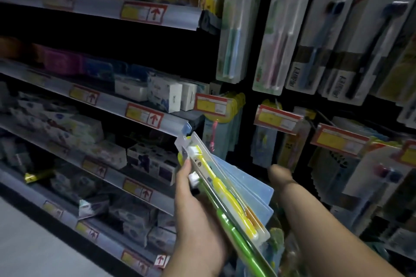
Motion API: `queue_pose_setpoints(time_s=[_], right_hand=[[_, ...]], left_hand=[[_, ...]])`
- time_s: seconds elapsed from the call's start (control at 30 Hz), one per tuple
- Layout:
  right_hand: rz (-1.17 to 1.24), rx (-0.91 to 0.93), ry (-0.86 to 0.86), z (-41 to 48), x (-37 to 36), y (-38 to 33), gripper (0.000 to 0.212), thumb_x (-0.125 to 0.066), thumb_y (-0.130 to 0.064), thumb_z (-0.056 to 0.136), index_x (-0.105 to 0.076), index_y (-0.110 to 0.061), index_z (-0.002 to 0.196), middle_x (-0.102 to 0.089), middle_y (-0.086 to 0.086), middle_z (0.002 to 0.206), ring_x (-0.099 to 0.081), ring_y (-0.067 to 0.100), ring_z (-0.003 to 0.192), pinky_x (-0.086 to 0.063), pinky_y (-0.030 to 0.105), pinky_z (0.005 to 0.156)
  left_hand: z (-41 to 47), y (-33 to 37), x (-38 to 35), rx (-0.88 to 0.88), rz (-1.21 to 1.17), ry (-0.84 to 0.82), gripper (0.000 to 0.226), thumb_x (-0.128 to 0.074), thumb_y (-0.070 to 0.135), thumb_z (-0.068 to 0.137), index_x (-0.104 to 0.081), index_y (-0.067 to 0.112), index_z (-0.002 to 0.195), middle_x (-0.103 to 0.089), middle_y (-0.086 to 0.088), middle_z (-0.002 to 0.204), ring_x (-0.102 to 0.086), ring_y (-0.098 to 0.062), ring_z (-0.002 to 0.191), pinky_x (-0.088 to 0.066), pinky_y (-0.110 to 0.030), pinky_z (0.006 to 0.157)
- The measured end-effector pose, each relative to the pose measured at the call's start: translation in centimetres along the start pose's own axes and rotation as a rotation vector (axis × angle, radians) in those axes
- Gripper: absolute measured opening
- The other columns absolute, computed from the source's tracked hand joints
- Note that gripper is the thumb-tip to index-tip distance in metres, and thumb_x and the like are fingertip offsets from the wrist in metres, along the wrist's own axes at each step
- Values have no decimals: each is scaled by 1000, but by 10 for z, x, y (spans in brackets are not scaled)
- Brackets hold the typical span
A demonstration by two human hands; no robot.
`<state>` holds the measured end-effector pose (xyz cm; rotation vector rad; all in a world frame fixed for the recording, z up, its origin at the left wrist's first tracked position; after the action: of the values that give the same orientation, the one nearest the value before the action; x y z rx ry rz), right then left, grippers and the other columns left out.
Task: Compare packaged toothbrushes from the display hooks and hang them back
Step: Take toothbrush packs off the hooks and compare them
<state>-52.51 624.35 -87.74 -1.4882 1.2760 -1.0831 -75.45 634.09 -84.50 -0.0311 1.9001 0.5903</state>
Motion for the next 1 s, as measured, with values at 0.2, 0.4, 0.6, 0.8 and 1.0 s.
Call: queue_pose_setpoints(time_s=[0.2,0.4,0.6,0.8,1.0], right_hand=[[14,-16,-408,-105,-5,1,33,-52,-23,107,-63,5,122,-67,23,97,-67,24,62,-52,26,44],[-78,164,-551,-188,20,-15,41,-61,-44,97,-72,-5,106,-69,35,95,-61,34,71,-54,34,52],[-152,324,-448,-189,35,-1,11,-69,-10,95,-71,-2,87,-56,18,57,-51,25,42,-45,27,39],[42,331,-371,-180,38,5,15,-55,-3,103,-62,7,95,-60,26,60,-57,30,45,-53,34,43],[61,368,-222,-167,52,12,14,-53,-6,105,-62,1,97,-66,31,79,-67,34,53,-60,37,51]], left_hand=[[-3,5,6,-38,20,-27,54,-66,68,81,-80,17,73,-75,-14,84,-75,-29,68,-55,-40,74],[-14,1,7,-35,47,-62,54,-64,68,81,-80,17,76,-74,-18,91,-74,-32,73,-56,-40,72],[-22,-7,12,14,101,-8,79,-71,72,73,-75,12,124,-71,-24,125,-68,-44,116,-49,-58,106],[-22,1,20,-13,89,51,76,-69,69,78,-73,8,124,-70,-25,126,-69,-44,116,-52,-55,99],[-21,4,22,-81,68,57,59,-64,66,86,-76,9,99,-77,-19,87,-78,-37,73,-54,-47,76]])
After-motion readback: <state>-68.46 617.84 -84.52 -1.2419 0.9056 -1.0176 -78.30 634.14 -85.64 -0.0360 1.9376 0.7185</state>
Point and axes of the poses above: each hand's wrist, its own z-axis towards the middle knuckle, its own x-axis out of the back of the hand, y = z × x, the point moved 6 cm from there along z, towards the middle knuckle
